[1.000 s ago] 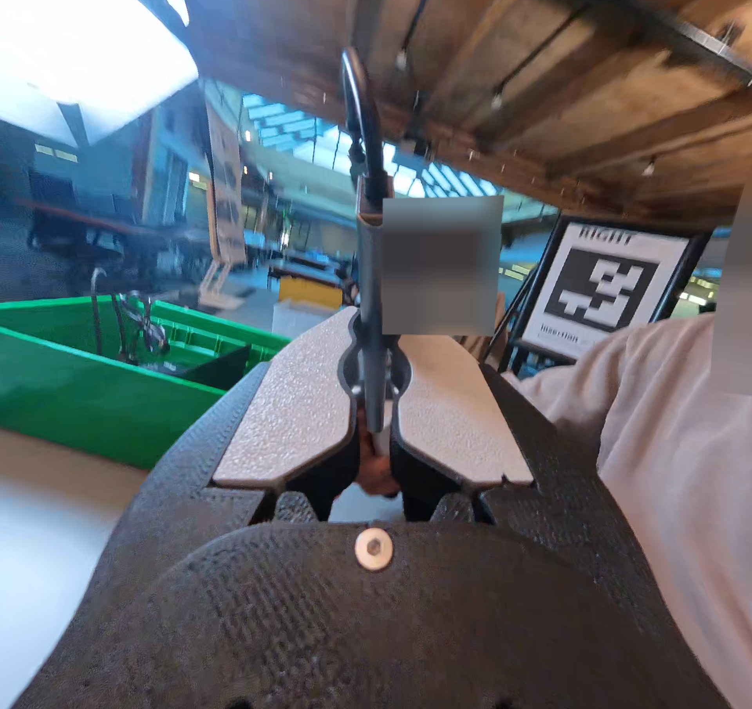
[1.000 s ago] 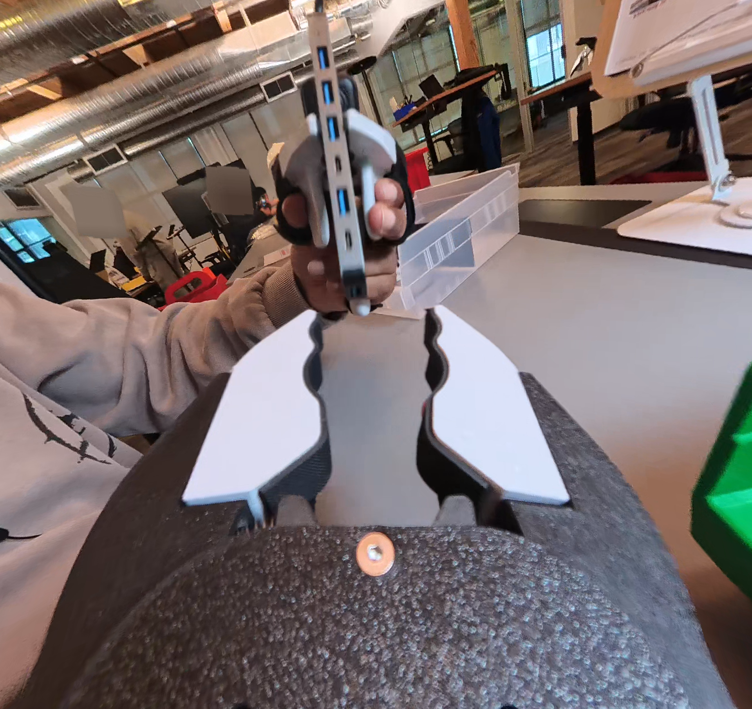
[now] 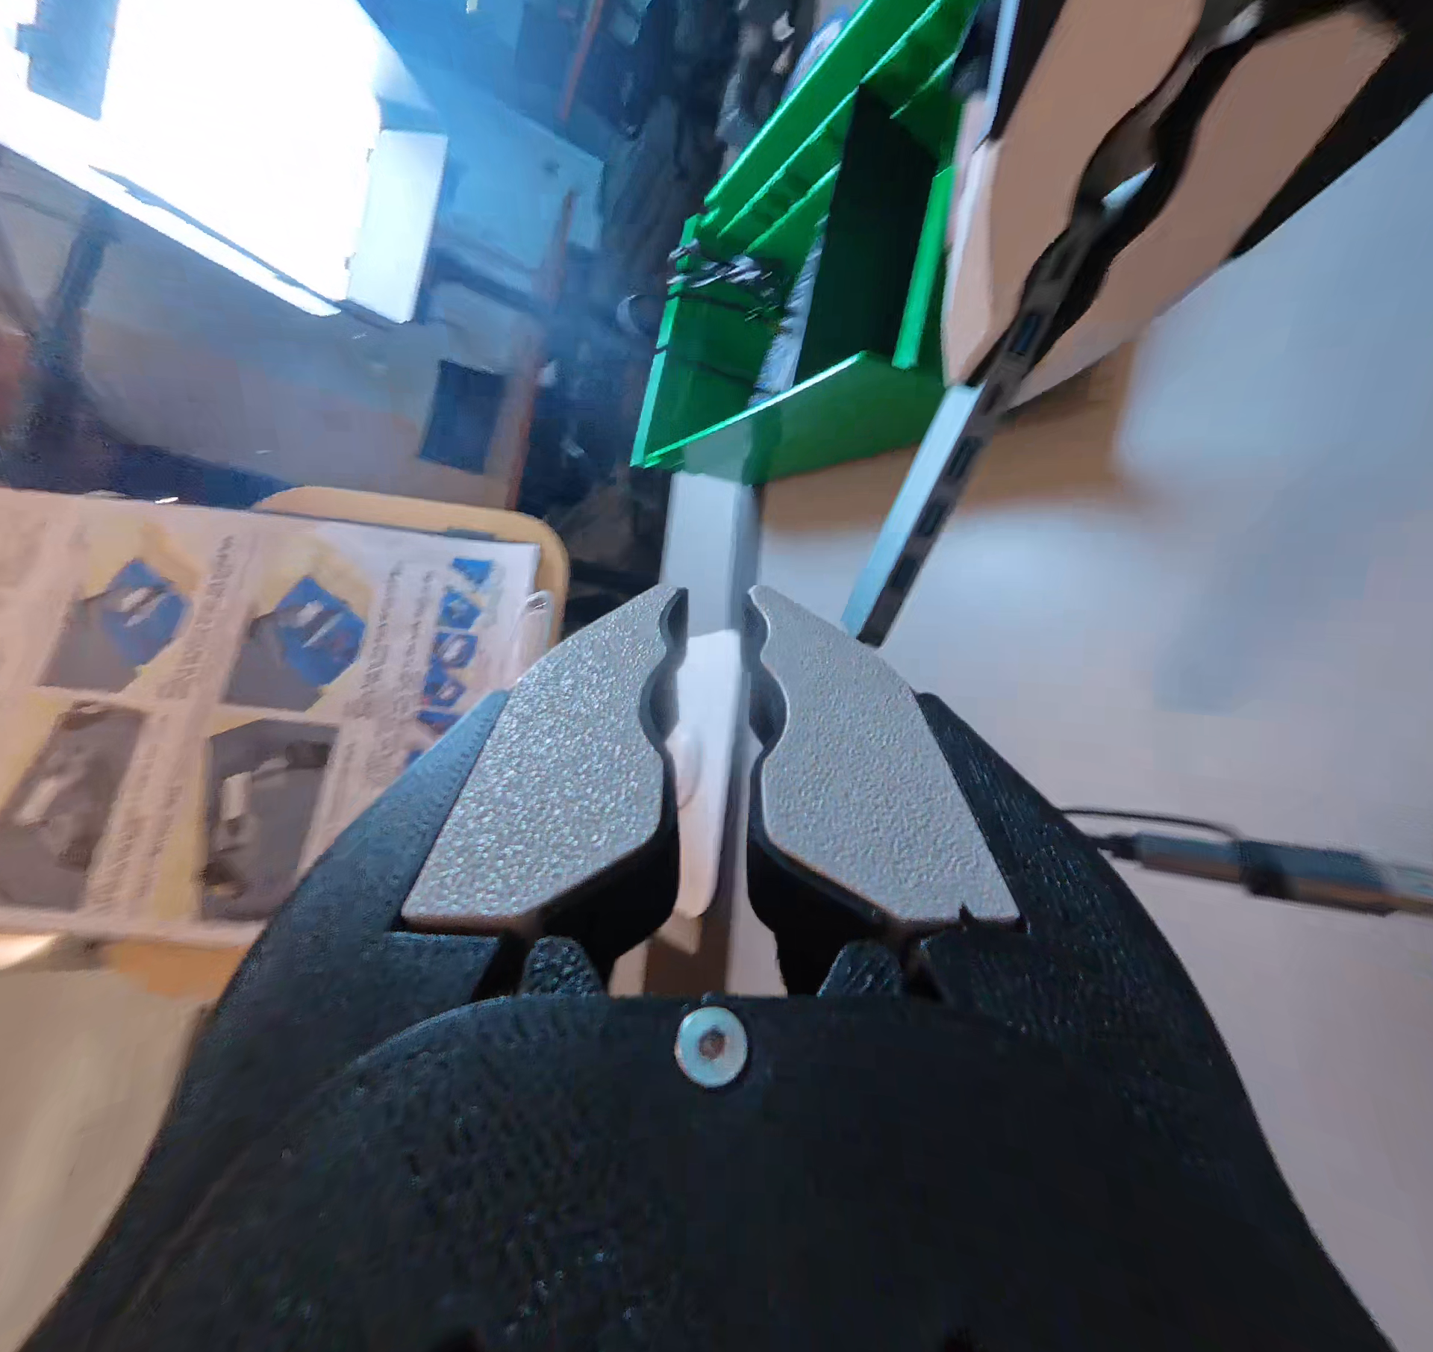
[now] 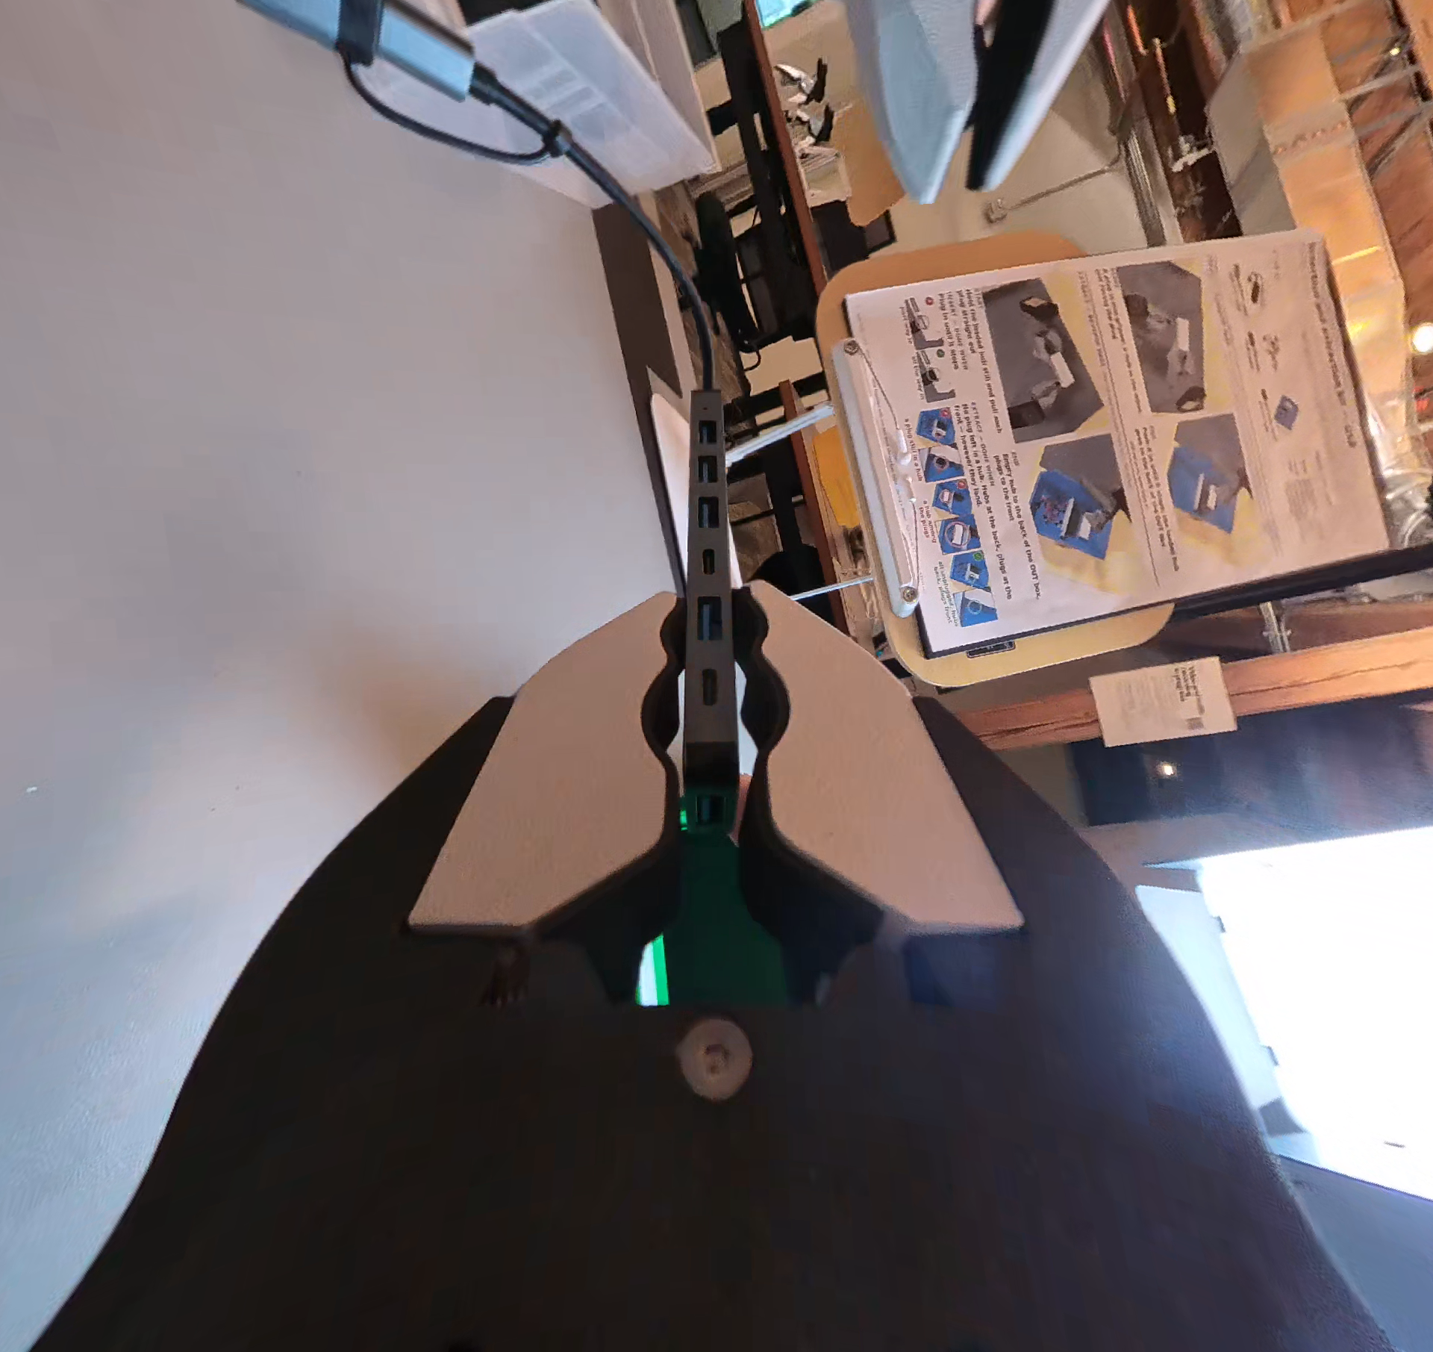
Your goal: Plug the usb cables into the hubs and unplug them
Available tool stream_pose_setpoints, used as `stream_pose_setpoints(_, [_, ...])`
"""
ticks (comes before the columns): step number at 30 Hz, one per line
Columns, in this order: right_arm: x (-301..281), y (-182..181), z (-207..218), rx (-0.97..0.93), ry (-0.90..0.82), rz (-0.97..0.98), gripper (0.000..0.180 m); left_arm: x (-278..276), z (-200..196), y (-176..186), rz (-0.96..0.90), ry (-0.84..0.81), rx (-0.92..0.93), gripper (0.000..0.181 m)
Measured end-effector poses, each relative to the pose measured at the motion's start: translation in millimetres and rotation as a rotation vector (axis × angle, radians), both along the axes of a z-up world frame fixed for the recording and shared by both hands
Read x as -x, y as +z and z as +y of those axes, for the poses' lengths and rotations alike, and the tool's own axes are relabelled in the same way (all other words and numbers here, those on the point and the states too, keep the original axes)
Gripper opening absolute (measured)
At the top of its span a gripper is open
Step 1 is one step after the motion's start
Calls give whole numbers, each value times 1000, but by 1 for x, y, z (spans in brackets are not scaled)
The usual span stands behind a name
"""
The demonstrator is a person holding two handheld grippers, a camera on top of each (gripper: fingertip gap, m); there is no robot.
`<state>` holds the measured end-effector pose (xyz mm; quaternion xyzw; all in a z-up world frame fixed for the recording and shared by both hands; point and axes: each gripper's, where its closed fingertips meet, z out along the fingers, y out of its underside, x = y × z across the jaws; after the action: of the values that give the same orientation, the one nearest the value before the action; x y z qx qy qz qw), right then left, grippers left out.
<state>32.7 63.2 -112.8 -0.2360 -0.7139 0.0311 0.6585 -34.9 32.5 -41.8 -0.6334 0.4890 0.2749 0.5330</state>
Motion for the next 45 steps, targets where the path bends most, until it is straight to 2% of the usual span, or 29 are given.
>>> stream_pose_setpoints(1, [1, -3, -2, -14, 3, -11, 11, -9, -1, -10, -34, -41, 53, 20])
stream_pose_setpoints(4, [5, -6, -12, 3, 31, -20, 11, -32, 2, -60, 29, -130, 191, 27])
stream_pose_setpoints(6, [6, -5, -19, 36, 56, -15, 11, -35, 13, -88, 116, -127, 195, 18])
stream_pose_setpoints(8, [5, -8, -31, 129, 105, -33, 11, -35, 19, -98, 158, -145, 152, 11])
stream_pose_setpoints(11, [2, 4, -39, 328, 199, 37, 13, -41, 12, -88, -40, -226, 188, 12])
stream_pose_setpoints(14, [-7, 41, -34, 760, 335, 187, 40, -43, 4, -62, -341, -324, 177, 11])
stream_pose_setpoints(16, [-14, 48, -26, 927, 388, 194, 49, -45, -1, -44, -514, -388, 170, 11])
stream_pose_setpoints(19, [-17, 42, -24, 899, 391, 191, 46, -55, -7, -38, -554, -443, 181, 11])
stream_pose_setpoints(23, [-11, 30, -52, 784, 422, 104, 42, -80, -13, -57, -460, -483, 254, 11])
stream_pose_setpoints(26, [-10, 18, -66, 675, 437, 34, 22, -91, -17, -71, -421, -503, 316, 11])
stream_pose_setpoints(27, [-10, 16, -67, 654, 432, 21, 20, -91, -18, -74, -415, -503, 331, 11])
stream_pose_setpoints(29, [-11, 15, -67, 652, 429, 4, 11, -91, -20, -77, -427, -504, 370, 12])
stream_pose_setpoints(33, [-10, 15, -65, 651, 404, -2, 11, -89, -19, -76, -442, -489, 381, 13])
stream_pose_setpoints(36, [-13, 26, -62, 660, 394, 43, 11, -79, -22, -59, -514, -499, 366, 15])
stream_pose_setpoints(40, [-23, 49, -46, 716, 375, 126, 11, -22, -28, 25, -799, -477, 146, 17])
stream_pose_setpoints(43, [-29, 60, -32, 793, 353, 185, 11, 60, -37, 75, -885, -253, -55, 12])
stream_pose_setpoints(45, [-31, 61, -25, 852, 353, 192, 11, 114, -47, 80, -831, -23, -99, 5])
